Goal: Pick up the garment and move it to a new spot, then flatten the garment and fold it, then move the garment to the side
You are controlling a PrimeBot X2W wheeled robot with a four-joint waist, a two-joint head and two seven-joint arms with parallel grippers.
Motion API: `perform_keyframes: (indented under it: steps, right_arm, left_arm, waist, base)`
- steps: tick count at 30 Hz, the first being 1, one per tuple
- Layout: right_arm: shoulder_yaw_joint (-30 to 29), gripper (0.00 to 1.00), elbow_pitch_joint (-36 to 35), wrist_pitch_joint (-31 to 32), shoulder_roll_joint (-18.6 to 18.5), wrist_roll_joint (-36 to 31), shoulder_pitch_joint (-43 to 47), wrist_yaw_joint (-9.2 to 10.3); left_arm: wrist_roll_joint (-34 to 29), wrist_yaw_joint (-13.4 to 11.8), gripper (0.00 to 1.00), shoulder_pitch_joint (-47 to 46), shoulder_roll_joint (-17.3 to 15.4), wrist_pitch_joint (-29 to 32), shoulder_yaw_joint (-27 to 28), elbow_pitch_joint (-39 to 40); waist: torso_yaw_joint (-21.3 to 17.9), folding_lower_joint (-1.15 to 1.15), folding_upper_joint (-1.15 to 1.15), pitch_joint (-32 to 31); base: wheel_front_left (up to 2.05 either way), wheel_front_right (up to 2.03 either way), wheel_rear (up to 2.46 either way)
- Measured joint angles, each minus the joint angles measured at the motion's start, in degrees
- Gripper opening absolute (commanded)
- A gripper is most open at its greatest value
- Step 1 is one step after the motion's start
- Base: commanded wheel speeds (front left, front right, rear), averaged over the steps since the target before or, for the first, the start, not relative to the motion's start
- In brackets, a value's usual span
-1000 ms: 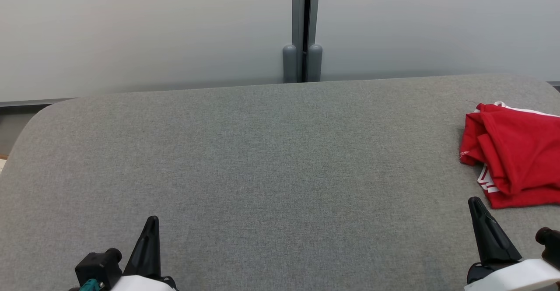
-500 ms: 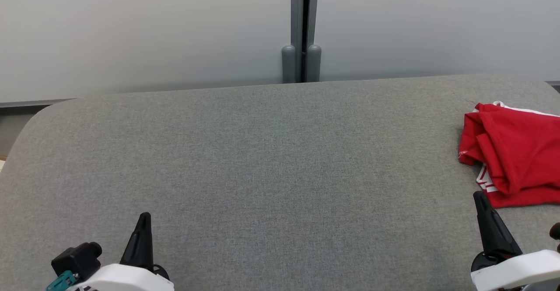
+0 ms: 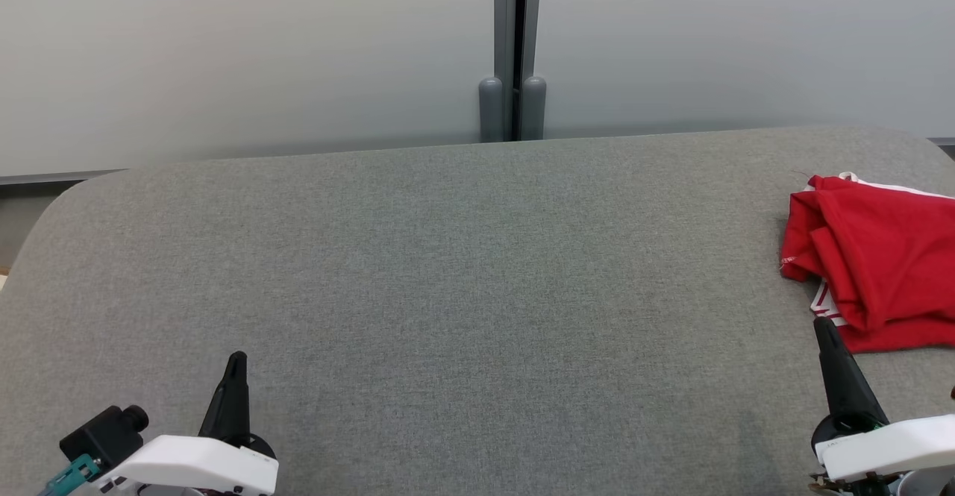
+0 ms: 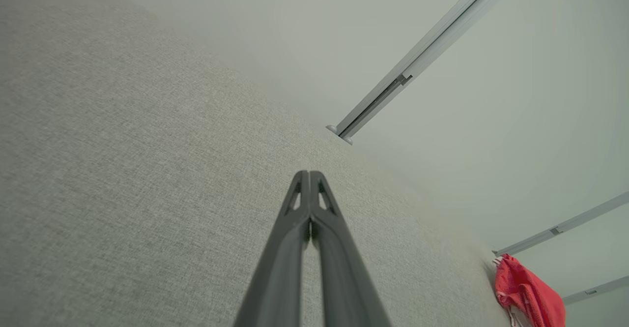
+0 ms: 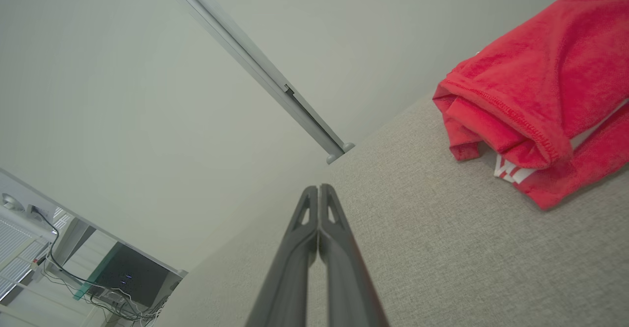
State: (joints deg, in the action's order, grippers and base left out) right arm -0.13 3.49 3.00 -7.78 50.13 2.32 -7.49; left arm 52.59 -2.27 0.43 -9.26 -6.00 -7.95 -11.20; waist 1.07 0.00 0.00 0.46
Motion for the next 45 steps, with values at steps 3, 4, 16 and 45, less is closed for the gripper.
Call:
perform_keyframes:
  steps: [3,4,16,45]
  right_arm:
    - [-0.3,0.00,0.6,0.0,0.2,2.1,-0.3,0.00]
    - [-0.4,0.00,0.8,0.0,0.3,2.9,-0.3,0.00]
    - [-1.2,0.00,2.7,0.5,1.0,10.7,-1.9,0.01]
    - [-3.0,0.00,6.4,1.2,2.4,25.7,-4.7,0.01]
  left_arm:
    - [1.9,0.4,0.00,-0.6,0.4,0.5,0.6,-0.1]
    - [2.5,0.7,0.00,-0.8,0.4,0.8,0.8,-0.1]
    - [10.0,2.3,0.00,-1.8,1.3,2.6,3.1,-0.6]
    - [24.1,5.7,0.00,-3.5,3.2,6.8,7.8,-1.7]
  waist:
    - [0.0,0.00,0.00,0.0]
    - [0.0,0.00,0.00,0.0]
    - [-0.2,0.00,0.00,0.0]
    - [-0.5,0.00,0.00,-0.1]
  base:
    - [0.00,0.00,0.00]
    - [0.00,0.00,0.00]
    - [0.00,0.00,0.00]
    - [0.00,0.00,0.00]
